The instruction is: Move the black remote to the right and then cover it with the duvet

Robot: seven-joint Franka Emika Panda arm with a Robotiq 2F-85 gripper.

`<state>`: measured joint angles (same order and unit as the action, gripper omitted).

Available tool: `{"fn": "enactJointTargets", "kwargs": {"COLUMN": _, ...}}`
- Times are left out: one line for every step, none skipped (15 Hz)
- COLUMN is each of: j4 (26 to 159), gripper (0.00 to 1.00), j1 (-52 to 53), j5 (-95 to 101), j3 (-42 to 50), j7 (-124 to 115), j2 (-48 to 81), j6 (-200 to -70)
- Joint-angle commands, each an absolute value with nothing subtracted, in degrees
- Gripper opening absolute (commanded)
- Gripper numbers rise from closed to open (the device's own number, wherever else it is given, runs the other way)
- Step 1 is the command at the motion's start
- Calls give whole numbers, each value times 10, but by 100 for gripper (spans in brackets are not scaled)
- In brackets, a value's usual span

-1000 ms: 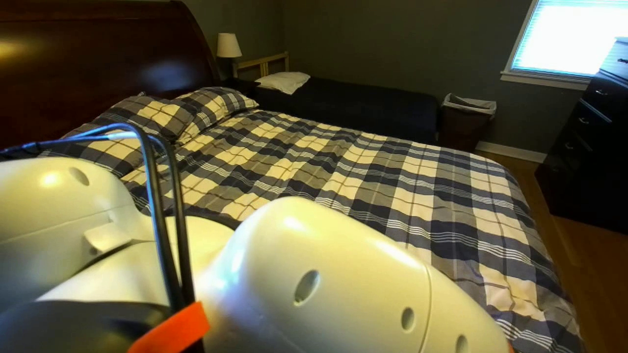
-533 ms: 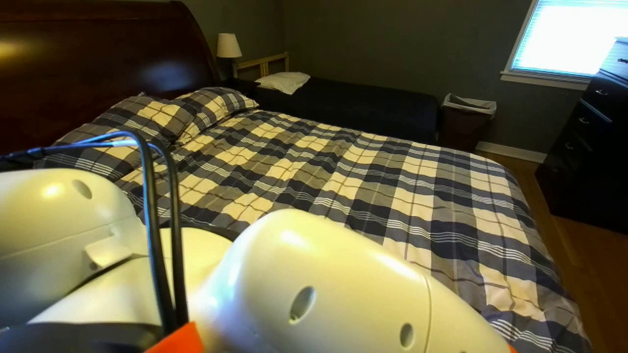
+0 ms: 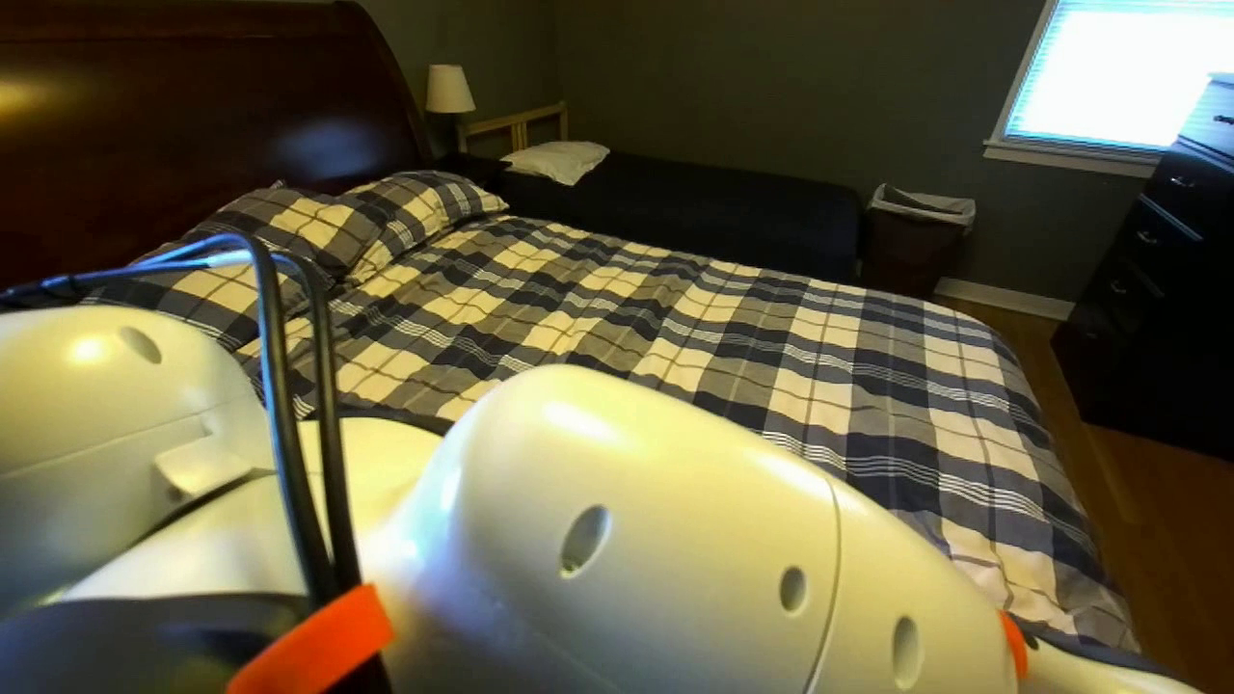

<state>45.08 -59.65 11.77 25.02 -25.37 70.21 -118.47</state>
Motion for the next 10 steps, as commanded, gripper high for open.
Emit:
{"fn": "enactJointTargets", "kwargs": {"j4": 472, "gripper": 94, "j1": -593, "j5": 115, "j3": 237, "j7": -220, "j2": 681, "j6": -1205}}
{"fn": "enactJointTargets", "kwargs": {"j4": 470, "gripper": 100, "j1": -593, "j5": 114, "j3": 234, "j7": -212, "j2": 680, "j6": -1203}}
{"fn": "enactJointTargets", "kwargs": {"j4": 472, "gripper": 100, "j1": -591, "j5": 115, "j3": 232, "j7": -206, "j2": 679, "j6": -1203}}
{"fn": "enactJointTargets", "kwargs": {"j4": 473, "gripper": 100, "j1": -590, "j5": 115, "j3": 231, "j7": -200, "j2": 677, "j6": -1205}}
{"fn": "enactJointTargets", "kwargs": {"j4": 480, "gripper": 100, "j1": -588, "j5": 115, "j3": 226, "j7": -189, "j2": 672, "j6": -1210}}
{"fn": "enactJointTargets", "kwargs": {"j4": 485, "gripper": 100, "j1": -587, "j5": 115, "j3": 222, "j7": -177, "j2": 668, "j6": -1217}}
{"fn": "enactJointTargets", "kwargs": {"j4": 492, "gripper": 100, "j1": -586, "j5": 113, "j3": 214, "j7": -161, "j2": 663, "j6": -1226}}
{"fn": "enactJointTargets", "kwargs": {"j4": 505, "gripper": 100, "j1": -586, "j5": 110, "j3": 204, "j7": -143, "j2": 654, "j6": -1243}}
{"fn": "enactJointTargets", "kwargs": {"j4": 514, "gripper": 100, "j1": -586, "j5": 109, "j3": 194, "j7": -125, "j2": 648, "j6": -1257}}
{"fn": "enactJointTargets", "kwargs": {"j4": 530, "gripper": 100, "j1": -587, "j5": 106, "j3": 181, "j7": -104, "j2": 637, "j6": -1273}}
